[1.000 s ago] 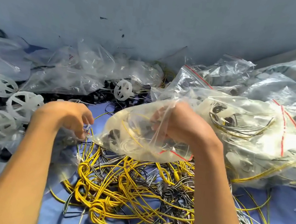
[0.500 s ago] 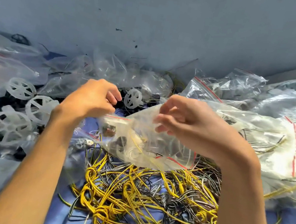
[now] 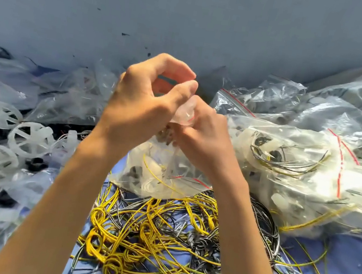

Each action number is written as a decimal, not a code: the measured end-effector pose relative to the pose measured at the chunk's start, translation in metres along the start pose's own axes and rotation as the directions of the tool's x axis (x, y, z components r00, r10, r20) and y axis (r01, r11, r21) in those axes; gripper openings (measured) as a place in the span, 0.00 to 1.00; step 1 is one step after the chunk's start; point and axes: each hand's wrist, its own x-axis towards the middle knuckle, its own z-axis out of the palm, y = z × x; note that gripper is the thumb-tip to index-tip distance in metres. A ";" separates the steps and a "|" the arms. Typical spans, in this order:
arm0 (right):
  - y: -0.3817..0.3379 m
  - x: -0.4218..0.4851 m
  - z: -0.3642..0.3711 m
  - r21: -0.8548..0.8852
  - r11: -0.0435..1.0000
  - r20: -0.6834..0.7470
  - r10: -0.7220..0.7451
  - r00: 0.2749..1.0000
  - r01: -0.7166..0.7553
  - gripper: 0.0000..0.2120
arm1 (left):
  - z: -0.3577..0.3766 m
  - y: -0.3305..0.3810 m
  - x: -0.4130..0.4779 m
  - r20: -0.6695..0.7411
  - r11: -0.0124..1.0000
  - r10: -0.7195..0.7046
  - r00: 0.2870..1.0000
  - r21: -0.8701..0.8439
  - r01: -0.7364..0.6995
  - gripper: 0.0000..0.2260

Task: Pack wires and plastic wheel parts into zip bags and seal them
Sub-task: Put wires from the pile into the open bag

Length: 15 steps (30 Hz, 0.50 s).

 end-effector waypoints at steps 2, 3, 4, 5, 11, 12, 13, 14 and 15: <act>0.002 0.002 0.003 0.145 0.983 0.001 0.111 0.994 -0.110 0.10 | 0.001 -0.006 0.002 -0.040 0.998 -0.036 0.999 0.044 0.038 0.05; 0.002 0.003 0.004 0.257 0.951 0.023 0.171 0.985 -0.171 0.11 | 0.002 -0.009 0.003 -0.036 0.994 -0.065 0.997 0.082 0.068 0.07; 0.002 0.003 0.005 0.352 0.909 0.046 0.221 0.974 -0.223 0.10 | 0.003 -0.012 0.004 -0.001 0.988 -0.104 0.995 0.118 0.104 0.08; 0.002 0.004 0.004 0.420 0.870 0.059 0.256 0.965 -0.257 0.11 | 0.003 -0.014 0.005 0.060 0.980 -0.144 0.988 0.150 0.134 0.10; 0.004 0.003 -0.005 0.743 0.512 0.245 0.391 0.887 -0.431 0.30 | 0.004 -0.026 0.004 0.349 0.916 -0.172 0.921 0.402 0.019 0.10; 0.004 0.003 -0.007 0.762 0.470 0.267 0.400 0.877 -0.446 0.31 | 0.004 -0.028 0.004 0.359 0.902 -0.178 0.916 0.432 0.006 0.08; 0.004 0.004 -0.008 0.776 0.437 0.279 0.408 0.869 -0.454 0.32 | 0.003 -0.030 0.005 0.366 0.891 -0.188 0.911 0.453 0.002 0.07; 0.004 0.004 -0.009 0.782 0.424 0.279 0.416 0.865 -0.456 0.31 | 0.003 -0.031 0.004 0.368 0.883 -0.200 0.908 0.469 0.005 0.07; 0.004 0.004 -0.009 0.781 0.425 0.275 0.424 0.863 -0.458 0.30 | 0.003 -0.032 0.004 0.362 0.871 -0.210 0.908 0.491 0.006 0.08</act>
